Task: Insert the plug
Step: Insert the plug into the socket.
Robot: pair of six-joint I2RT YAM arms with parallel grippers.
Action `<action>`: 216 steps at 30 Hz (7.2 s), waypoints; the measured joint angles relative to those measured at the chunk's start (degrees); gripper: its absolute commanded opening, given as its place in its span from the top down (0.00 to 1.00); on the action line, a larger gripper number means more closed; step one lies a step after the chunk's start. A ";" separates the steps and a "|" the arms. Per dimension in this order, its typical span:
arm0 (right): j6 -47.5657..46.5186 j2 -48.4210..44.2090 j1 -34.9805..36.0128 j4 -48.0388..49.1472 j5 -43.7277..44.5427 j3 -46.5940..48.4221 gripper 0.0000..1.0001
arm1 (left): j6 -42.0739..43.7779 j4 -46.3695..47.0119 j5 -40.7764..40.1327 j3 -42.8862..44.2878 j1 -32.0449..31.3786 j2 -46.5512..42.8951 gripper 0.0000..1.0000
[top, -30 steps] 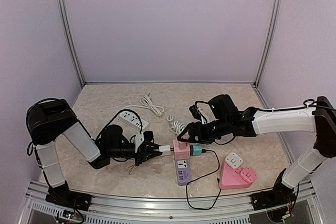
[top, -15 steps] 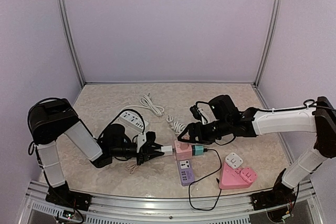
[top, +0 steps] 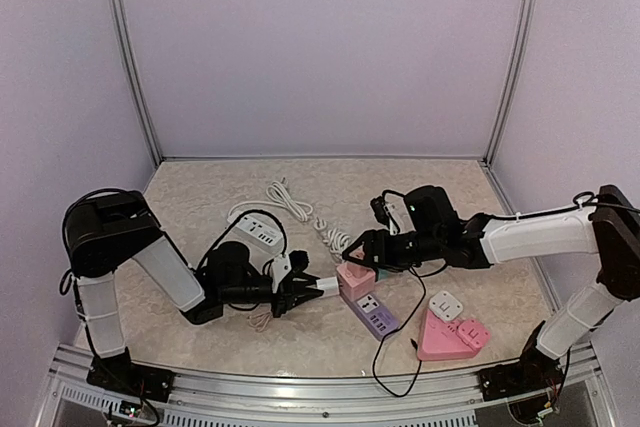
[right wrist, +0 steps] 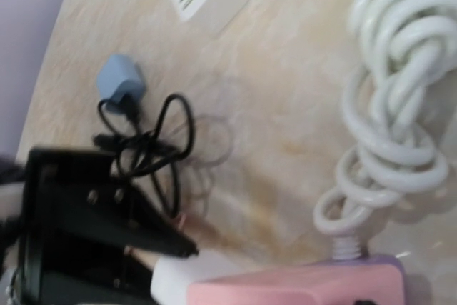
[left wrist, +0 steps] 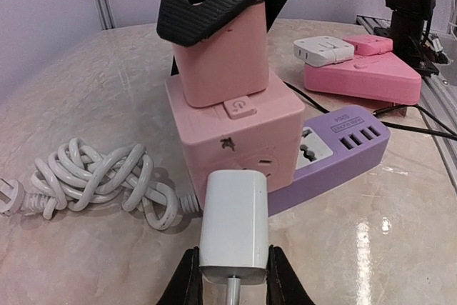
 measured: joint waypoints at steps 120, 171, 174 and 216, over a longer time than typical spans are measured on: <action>-1.14 -2.19 14.34 -24.72 43.50 4.02 0.85 | 5.35 -45.07 -21.03 25.49 -11.30 -3.08 1.00; -5.90 -18.32 16.50 -33.70 36.59 -2.62 0.00 | 9.90 -46.99 -9.44 31.98 -12.24 1.36 1.00; -7.08 -20.76 15.87 -35.26 34.16 -2.54 0.00 | 10.71 -46.23 -9.22 31.98 -12.31 1.36 1.00; -94.44 -24.11 -10.05 -51.47 -0.63 1.79 0.00 | 6.12 -31.67 -10.75 26.34 -13.29 2.80 1.00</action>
